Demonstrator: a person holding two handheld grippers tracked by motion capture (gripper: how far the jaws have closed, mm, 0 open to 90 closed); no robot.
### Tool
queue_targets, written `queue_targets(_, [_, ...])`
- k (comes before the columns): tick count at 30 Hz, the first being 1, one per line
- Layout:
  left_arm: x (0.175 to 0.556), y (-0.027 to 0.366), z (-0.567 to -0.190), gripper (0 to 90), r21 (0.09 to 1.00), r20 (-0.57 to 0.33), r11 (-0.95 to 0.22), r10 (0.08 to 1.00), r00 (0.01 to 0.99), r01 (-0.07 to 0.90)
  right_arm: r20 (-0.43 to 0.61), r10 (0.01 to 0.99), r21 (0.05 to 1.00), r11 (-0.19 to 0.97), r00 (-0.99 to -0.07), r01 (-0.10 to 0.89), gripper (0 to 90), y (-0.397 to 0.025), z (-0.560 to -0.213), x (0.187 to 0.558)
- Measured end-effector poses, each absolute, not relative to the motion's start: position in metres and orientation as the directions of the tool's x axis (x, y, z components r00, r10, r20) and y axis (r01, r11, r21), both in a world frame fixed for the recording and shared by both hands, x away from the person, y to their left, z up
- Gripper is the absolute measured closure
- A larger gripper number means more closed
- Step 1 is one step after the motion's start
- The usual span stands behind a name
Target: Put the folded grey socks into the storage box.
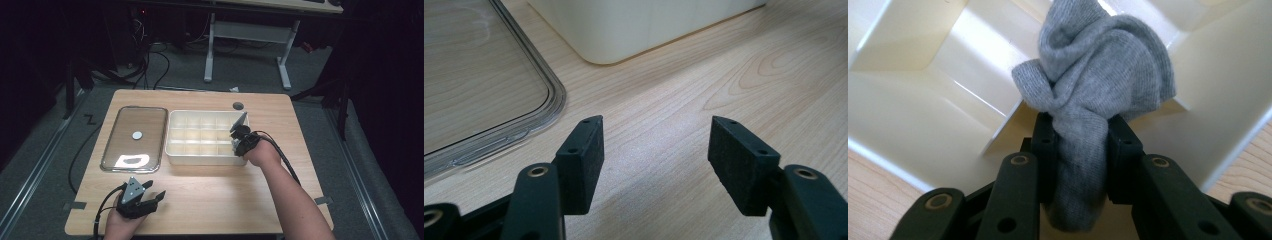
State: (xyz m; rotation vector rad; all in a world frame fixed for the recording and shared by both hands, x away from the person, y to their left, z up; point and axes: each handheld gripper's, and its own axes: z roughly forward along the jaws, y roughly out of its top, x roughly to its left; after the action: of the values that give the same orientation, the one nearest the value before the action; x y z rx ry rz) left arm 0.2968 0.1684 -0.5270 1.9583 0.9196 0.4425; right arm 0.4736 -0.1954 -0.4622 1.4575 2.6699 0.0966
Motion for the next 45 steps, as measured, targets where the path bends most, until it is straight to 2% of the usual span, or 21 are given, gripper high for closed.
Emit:
queue_targets(22, [0.298,0.169,-0.527,39.5,0.844,-0.057,-0.317,0.749,0.660,0.432,-0.071,0.834,0.094,0.552,-0.547,0.829,70.1,-0.193,-0.461,0.474])
queue_targets(30, [0.298,0.169,-0.527,39.6,0.847,-0.058,-0.312,0.751,0.658,0.430,-0.073,0.844,0.083,0.536,-0.531,0.840,66.7,-0.190,-0.457,0.475])
queue_targets(32, [0.298,0.170,-0.527,39.6,0.846,-0.060,-0.312,0.750,0.658,0.433,-0.072,0.843,0.085,0.538,-0.534,0.838,61.6,-0.191,-0.454,0.476])
queue_targets(34, [0.298,0.170,-0.527,39.6,0.845,-0.060,-0.313,0.749,0.659,0.433,-0.068,0.852,0.081,0.524,-0.520,0.848,61.2,-0.191,-0.453,0.475])
queue_targets(42, [0.298,0.169,-0.527,39.6,0.842,-0.057,-0.319,0.748,0.661,0.435,-0.051,0.853,0.135,0.522,-0.520,0.842,60.1,-0.196,-0.437,0.473])
queue_targets(45, [0.298,0.169,-0.528,39.6,0.843,-0.055,-0.320,0.748,0.661,0.432,-0.040,0.851,0.176,0.522,-0.524,0.835,64.7,-0.195,-0.423,0.470])
